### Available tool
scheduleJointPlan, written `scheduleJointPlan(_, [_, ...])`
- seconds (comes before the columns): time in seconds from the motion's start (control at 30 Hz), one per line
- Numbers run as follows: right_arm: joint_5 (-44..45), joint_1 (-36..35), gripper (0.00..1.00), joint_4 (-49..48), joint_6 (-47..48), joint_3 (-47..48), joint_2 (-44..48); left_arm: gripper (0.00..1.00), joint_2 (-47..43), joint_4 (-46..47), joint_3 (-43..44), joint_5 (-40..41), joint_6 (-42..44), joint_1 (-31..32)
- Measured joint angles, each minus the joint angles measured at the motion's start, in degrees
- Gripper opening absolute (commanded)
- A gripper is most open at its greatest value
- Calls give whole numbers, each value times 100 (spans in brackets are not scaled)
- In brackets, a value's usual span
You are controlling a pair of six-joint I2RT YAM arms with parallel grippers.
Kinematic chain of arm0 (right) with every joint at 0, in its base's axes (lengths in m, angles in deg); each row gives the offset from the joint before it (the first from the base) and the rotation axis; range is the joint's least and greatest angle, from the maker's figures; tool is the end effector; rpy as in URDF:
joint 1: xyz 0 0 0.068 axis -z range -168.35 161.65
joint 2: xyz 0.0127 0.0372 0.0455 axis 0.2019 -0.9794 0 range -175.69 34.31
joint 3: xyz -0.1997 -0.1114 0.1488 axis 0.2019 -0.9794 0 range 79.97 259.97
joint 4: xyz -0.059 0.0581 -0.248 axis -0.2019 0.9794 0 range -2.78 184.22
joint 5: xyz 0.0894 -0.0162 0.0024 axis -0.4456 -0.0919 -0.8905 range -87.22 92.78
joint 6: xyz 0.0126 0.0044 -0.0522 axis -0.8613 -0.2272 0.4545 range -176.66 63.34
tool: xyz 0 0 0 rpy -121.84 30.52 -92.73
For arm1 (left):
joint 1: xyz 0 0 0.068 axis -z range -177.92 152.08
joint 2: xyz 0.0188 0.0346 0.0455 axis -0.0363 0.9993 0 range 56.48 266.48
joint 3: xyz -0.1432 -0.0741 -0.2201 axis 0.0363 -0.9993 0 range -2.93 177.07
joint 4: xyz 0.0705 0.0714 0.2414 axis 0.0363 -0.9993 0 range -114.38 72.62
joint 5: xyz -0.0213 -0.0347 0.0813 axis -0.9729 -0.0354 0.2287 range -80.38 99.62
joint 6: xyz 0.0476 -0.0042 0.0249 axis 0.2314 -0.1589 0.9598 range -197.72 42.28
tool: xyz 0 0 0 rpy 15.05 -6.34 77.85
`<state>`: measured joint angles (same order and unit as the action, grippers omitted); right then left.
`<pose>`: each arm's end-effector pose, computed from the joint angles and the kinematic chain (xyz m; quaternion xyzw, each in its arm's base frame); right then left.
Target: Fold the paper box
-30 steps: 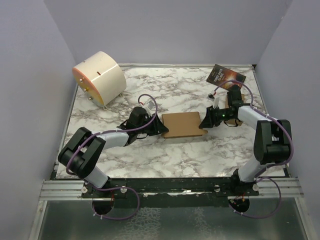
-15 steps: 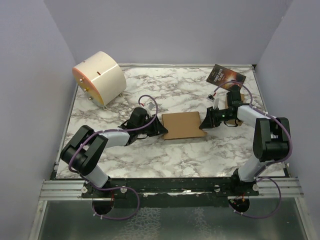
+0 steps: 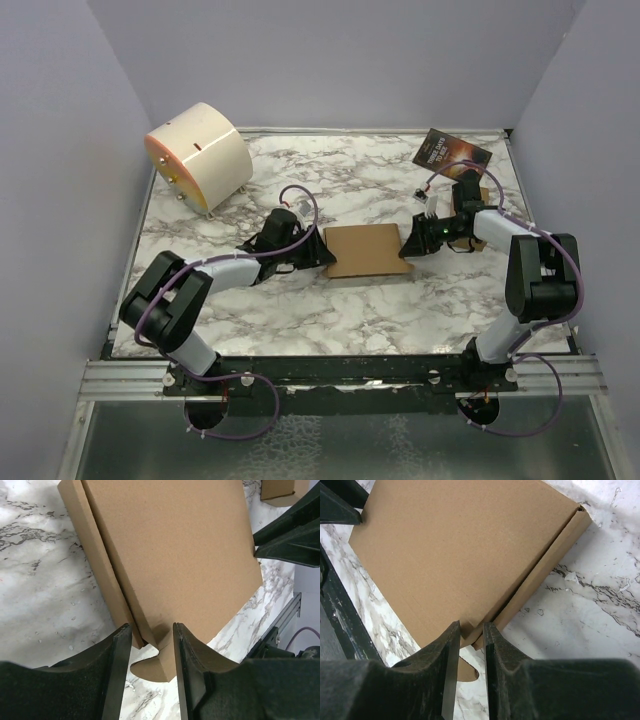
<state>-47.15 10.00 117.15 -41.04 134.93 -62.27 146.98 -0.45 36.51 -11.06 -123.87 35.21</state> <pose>0.3029 0.0360 0.1660 -0.2013 0.8745 0.3959 0.1949 0.2542 -0.1810 0.1645 -0.0150 0.8731 -0.4161 0.2537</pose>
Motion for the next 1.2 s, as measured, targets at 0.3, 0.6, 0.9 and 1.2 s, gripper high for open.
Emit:
scheduleJointPlan(0.3, [11,0,32,11,205,26,22,44,-310,-761,138,393,503,0])
scheduleJointPlan(0.6, [-46,0,16,2,645,26,765,81,-1172,-210,-597,581,887,0])
scheduleJointPlan(0.9, [-369,-225,9,26,1139,24,675,93,-1519,957,-1257,675,697,-81])
scheduleJointPlan(1.2, [321,-649,9,26,1121,24,105,86,-649,1294,-1246,417,350,-114])
